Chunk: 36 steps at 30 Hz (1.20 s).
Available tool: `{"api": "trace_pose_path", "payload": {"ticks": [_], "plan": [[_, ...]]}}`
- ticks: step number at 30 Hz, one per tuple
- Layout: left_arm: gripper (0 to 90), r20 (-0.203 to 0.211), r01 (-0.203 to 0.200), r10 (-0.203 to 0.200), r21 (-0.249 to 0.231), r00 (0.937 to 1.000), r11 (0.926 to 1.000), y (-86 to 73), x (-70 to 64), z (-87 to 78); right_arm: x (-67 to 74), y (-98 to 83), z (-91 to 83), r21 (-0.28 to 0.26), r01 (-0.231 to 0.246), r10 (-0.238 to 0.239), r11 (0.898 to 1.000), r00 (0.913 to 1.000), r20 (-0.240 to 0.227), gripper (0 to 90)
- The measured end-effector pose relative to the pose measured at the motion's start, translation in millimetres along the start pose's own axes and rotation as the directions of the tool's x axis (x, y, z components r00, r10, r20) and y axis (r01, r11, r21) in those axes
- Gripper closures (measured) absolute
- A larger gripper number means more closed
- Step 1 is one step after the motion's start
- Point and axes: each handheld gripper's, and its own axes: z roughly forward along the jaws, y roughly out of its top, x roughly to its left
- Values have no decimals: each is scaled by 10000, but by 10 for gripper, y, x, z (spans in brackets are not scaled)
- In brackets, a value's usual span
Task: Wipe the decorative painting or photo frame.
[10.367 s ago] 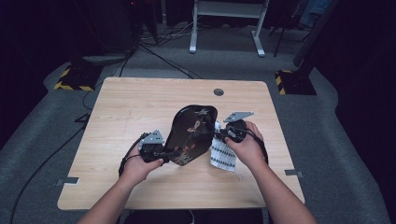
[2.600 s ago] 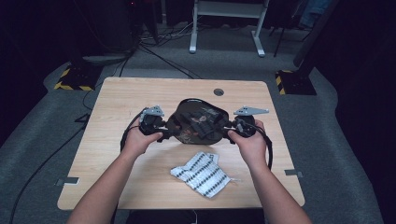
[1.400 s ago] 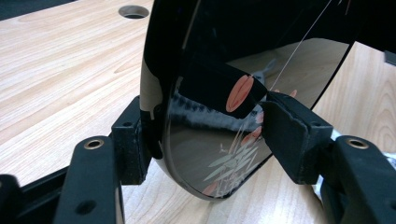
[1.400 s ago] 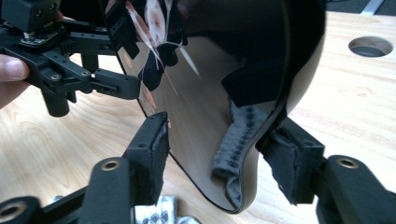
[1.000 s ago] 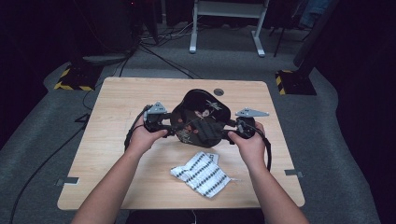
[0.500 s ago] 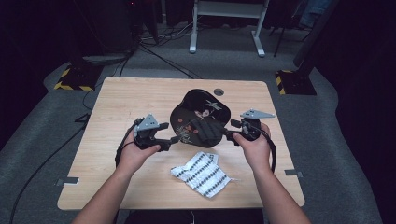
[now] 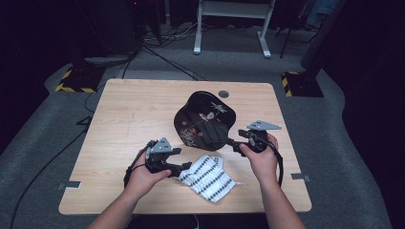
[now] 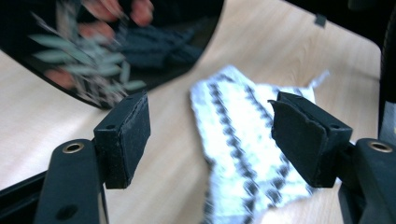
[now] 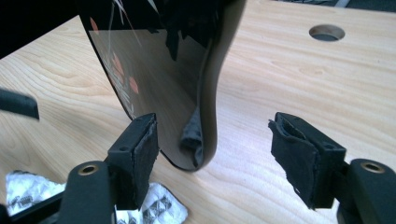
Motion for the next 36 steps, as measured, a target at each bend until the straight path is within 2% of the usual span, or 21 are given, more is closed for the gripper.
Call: {"api": "trace_pose_path", "payload": {"ticks": [3, 9, 12, 15, 21, 23, 27, 31, 34, 36], "plan": [[288, 234, -84, 77, 265, 9997, 9996, -60, -108, 104, -8, -43, 31, 310, 142, -142, 9994, 9999, -7, 329], [286, 832, -608, 559, 577, 9950, 9965, -106, -265, 331, -27, -109, 46, 403, -21, 25, 9992, 9999, -97, 329], [283, 853, -886, 815, 841, 9930, 9925, -136, -308, 438, -29, -129, 55, 438, -82, 90, 9990, 9998, -178, 329], [282, 974, -945, 860, 867, 9915, 9917, -156, -327, 520, -27, -134, 63, 431, -119, 129, 9990, 9997, -226, 329], [249, 673, -1273, 1203, 1122, 9905, 9855, -173, -369, 654, -24, -146, 78, 478, -53, 66, 9988, 9997, -254, 329], [242, 561, -1392, 1327, 1326, 9896, 9814, -165, -383, 678, -22, -149, 85, 489, -37, 50, 9988, 9996, -268, 329], [237, 427, -1441, 1391, 1527, 9893, 9777, -160, -396, 699, -17, -155, 99, 507, -33, 48, 9987, 9996, -296, 326], [236, 137, -1679, 1680, 1641, 9857, 9720, -163, -437, 713, -11, -159, 107, 499, -77, 93, 9987, 9994, -320, 325], [231, -109, -1945, 1994, 1744, 9799, 9653, -168, -477, 726, -13, -160, 103, 450, -265, 283, 9986, 9988, -406, 325], [230, -107, -1948, 1997, 1749, 9798, 9651, -168, -476, 726, -23, -158, 97, 410, -292, 311, 9987, 9985, -442, 326]]}}
